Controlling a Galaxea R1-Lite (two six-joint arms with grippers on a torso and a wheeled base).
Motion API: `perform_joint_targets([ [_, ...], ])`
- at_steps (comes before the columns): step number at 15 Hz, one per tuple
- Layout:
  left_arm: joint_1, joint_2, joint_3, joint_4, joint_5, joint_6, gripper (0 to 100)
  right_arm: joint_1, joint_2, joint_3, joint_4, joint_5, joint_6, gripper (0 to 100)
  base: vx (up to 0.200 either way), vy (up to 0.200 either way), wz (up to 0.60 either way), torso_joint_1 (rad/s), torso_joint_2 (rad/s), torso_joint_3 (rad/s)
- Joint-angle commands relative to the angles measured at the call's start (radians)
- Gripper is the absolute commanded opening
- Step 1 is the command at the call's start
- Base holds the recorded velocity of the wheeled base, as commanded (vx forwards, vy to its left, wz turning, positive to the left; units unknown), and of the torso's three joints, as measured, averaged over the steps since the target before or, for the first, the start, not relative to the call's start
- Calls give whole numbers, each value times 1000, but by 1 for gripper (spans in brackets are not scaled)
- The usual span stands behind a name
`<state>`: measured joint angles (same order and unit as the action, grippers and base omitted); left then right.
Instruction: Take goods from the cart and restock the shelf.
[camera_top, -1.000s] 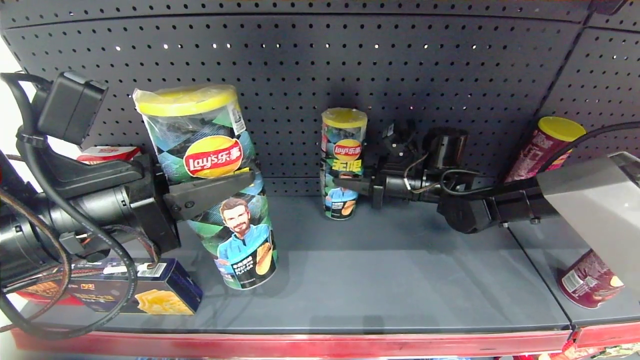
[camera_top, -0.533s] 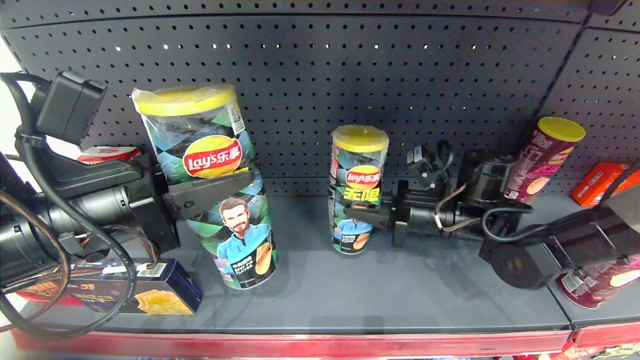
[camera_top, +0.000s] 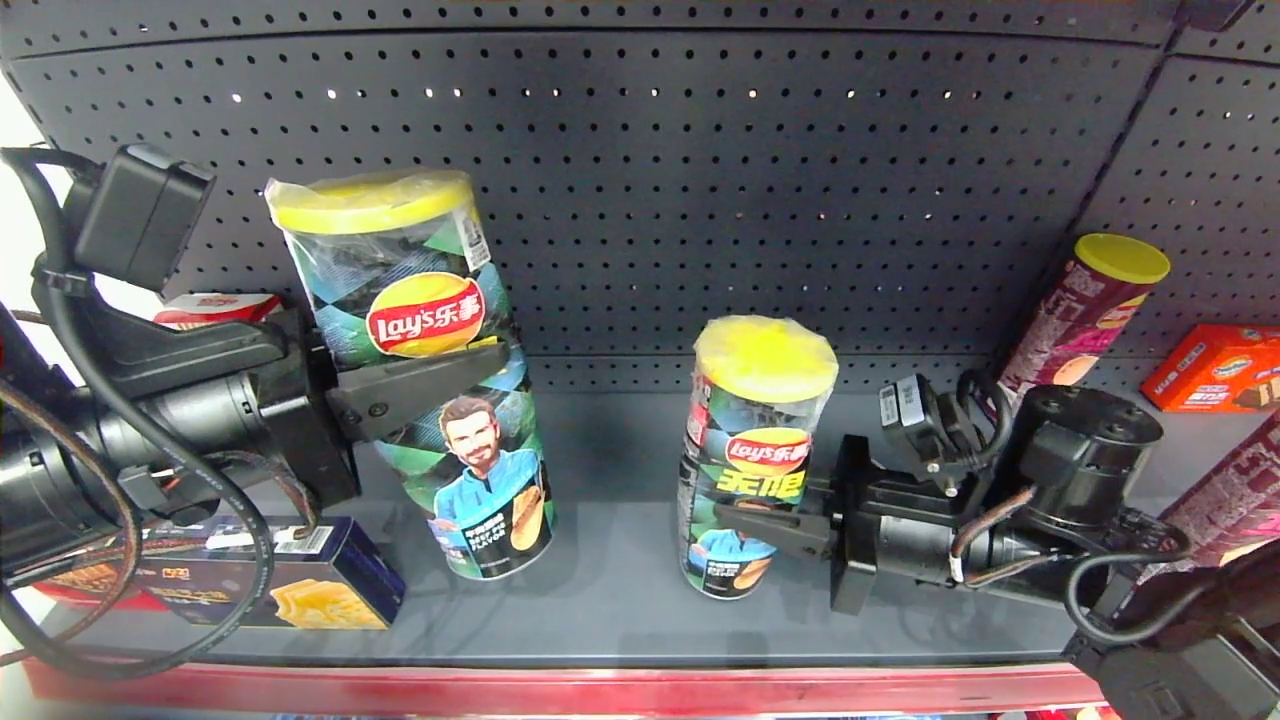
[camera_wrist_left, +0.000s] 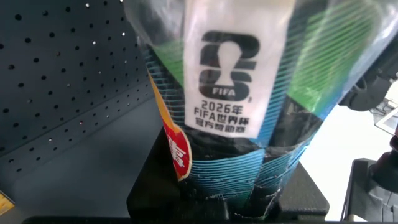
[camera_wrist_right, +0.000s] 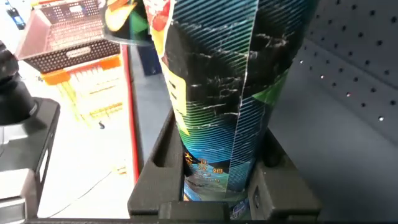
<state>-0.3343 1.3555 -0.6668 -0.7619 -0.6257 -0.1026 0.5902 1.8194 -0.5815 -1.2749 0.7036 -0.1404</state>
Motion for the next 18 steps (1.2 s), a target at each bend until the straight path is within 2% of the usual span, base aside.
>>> perform_joint_targets([
  [1,0,-1,0,0,0,0,0,-1,21,38,-21,0,1,0,0,0,0,0,0,0],
  [13,1,-1,16,0,0,0,0,0,98,51,-66,-1,-5,0,0,0,0,0,0,0],
  [14,1,-3,16,0,0,0,0,0,104,55,-70,0,-7,100,0,0,0,0,0,0],
  [18,1,-4,18,0,0,0,0,-6,69,71,-81,-50,-8,100,0,0,0,0,0,0],
])
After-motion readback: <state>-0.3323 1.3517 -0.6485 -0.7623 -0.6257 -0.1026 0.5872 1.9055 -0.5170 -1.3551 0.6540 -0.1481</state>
